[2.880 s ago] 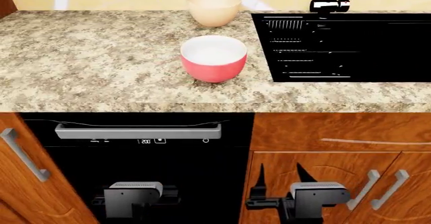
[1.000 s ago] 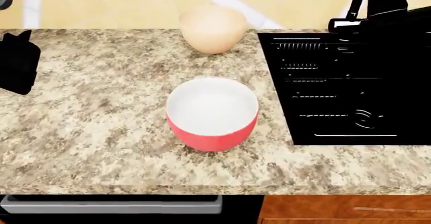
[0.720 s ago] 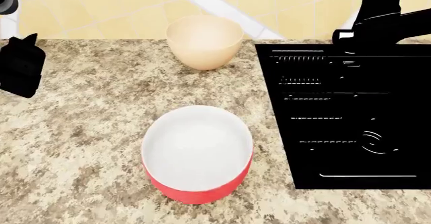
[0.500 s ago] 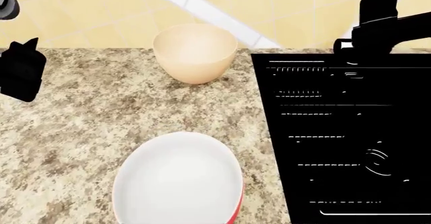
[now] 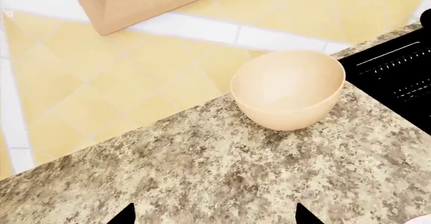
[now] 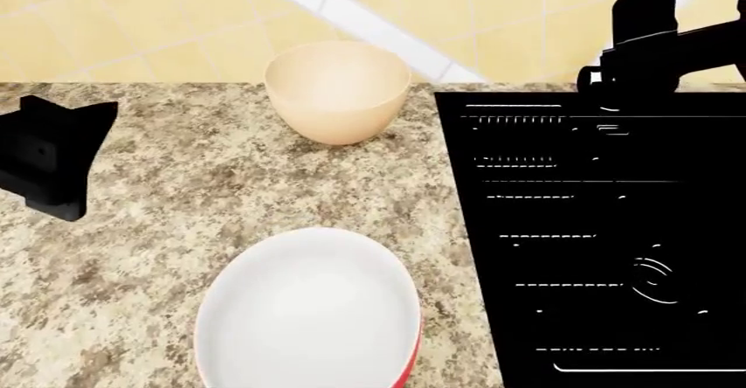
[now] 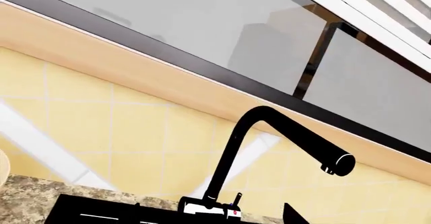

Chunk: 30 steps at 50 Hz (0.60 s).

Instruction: Stack the bowls in the sink.

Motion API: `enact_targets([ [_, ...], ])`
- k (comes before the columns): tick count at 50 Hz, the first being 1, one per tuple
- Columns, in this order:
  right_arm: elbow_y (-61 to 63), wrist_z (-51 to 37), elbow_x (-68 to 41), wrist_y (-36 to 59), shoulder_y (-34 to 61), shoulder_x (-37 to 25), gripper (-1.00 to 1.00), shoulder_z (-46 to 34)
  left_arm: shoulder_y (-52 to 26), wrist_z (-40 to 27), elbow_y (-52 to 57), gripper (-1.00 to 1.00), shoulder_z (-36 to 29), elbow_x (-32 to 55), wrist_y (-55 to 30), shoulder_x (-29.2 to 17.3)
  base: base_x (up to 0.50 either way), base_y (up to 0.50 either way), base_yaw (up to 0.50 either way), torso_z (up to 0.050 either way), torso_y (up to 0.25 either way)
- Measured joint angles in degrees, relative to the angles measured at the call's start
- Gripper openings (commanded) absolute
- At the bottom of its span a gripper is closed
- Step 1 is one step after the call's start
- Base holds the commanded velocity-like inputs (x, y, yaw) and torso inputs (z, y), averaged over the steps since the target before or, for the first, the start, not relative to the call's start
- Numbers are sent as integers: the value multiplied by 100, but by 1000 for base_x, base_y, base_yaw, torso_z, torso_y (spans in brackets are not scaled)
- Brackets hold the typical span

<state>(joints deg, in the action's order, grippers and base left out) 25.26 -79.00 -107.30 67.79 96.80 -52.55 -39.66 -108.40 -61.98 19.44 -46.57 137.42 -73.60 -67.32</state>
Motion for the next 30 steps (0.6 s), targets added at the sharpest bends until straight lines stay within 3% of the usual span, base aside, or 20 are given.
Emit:
enact_targets([
  [14, 16, -34, -28, 5, 10, -49, 100, -68, -178, -230, 245, 100, -645, 1348, -64, 204, 0, 0, 0, 0, 0],
  [30, 78, -41, -7, -10, -49, -124, 100, -138, -146, -412, 369, 100, -1169, 1827, 59, 526, 0, 0, 0, 0, 0],
])
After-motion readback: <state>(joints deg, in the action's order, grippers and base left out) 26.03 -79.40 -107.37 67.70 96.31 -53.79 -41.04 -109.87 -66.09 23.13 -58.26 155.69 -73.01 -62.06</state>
